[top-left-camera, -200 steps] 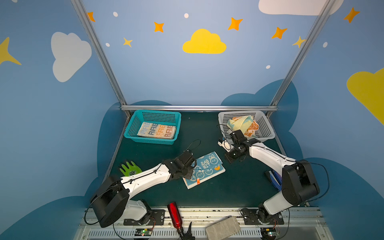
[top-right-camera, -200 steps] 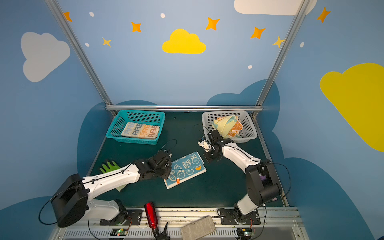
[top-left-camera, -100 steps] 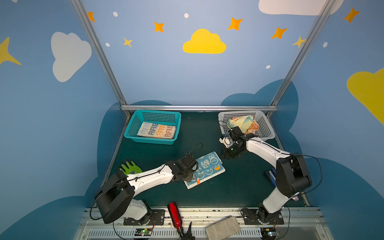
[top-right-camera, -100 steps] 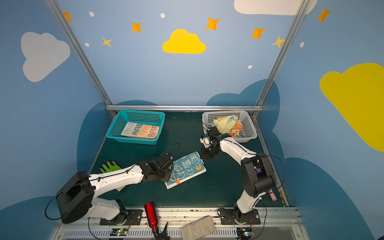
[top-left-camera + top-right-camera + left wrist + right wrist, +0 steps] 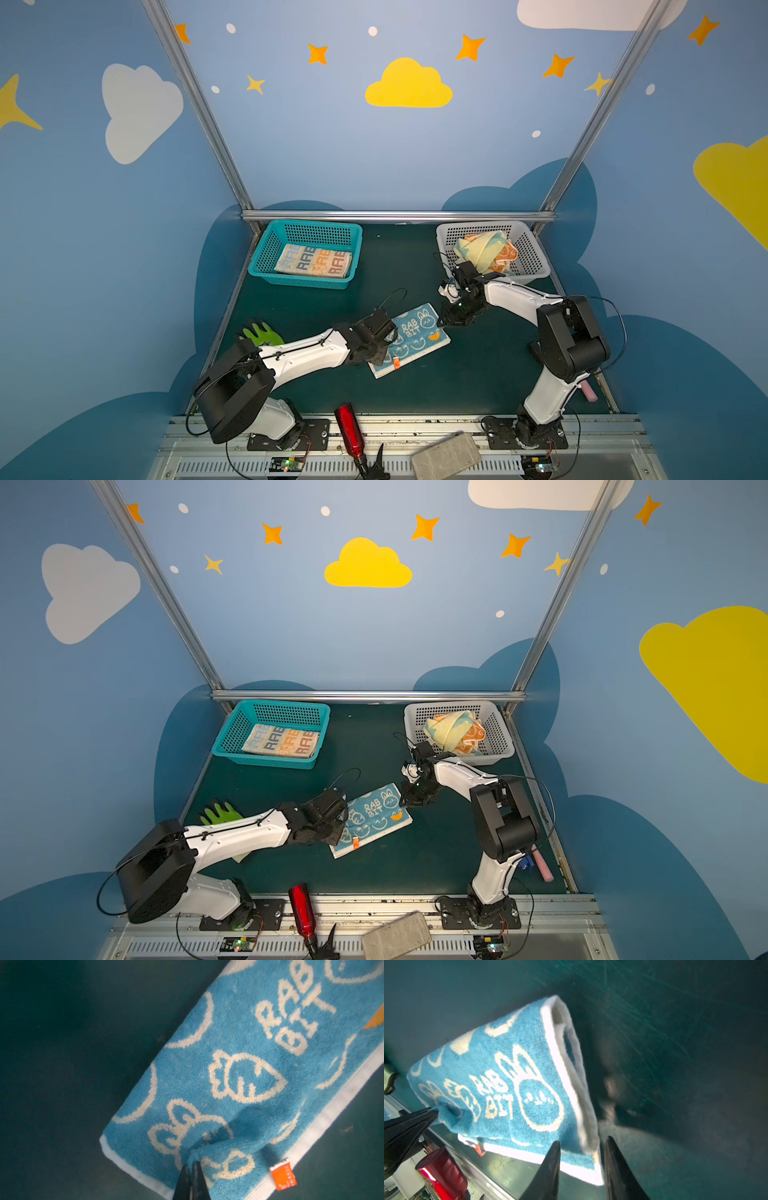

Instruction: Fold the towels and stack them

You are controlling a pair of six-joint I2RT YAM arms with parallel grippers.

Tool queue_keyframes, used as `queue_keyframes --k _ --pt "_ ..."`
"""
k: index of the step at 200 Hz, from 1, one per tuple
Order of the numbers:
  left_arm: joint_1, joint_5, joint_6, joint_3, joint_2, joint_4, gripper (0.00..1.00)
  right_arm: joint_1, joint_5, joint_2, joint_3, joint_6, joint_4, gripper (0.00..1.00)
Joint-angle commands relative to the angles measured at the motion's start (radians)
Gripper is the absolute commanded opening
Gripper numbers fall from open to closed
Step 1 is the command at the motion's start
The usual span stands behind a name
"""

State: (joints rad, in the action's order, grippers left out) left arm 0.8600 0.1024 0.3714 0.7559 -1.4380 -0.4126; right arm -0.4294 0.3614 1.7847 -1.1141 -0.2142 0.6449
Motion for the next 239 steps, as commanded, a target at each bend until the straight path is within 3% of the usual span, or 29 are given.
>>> queue_keyframes --k 1,24,67,239 --pt "0.004 0.005 -0.003 0.000 -0.010 0.001 0.04 0.003 0.017 0.022 0.003 -0.019 -0.022 0.33" --pt "0.004 0.003 -0.003 -0.004 -0.011 0.002 0.04 0.003 0.022 0.034 -0.004 -0.017 -0.018 0.28" --pt "0.005 0.000 -0.005 -0.005 -0.015 0.006 0.04 0.003 0.041 0.032 -0.005 -0.007 -0.011 0.00" --pt "0.069 0.074 0.014 0.010 0.153 -0.099 0.04 0.004 0.019 -0.151 0.015 0.013 0.063 0.00"
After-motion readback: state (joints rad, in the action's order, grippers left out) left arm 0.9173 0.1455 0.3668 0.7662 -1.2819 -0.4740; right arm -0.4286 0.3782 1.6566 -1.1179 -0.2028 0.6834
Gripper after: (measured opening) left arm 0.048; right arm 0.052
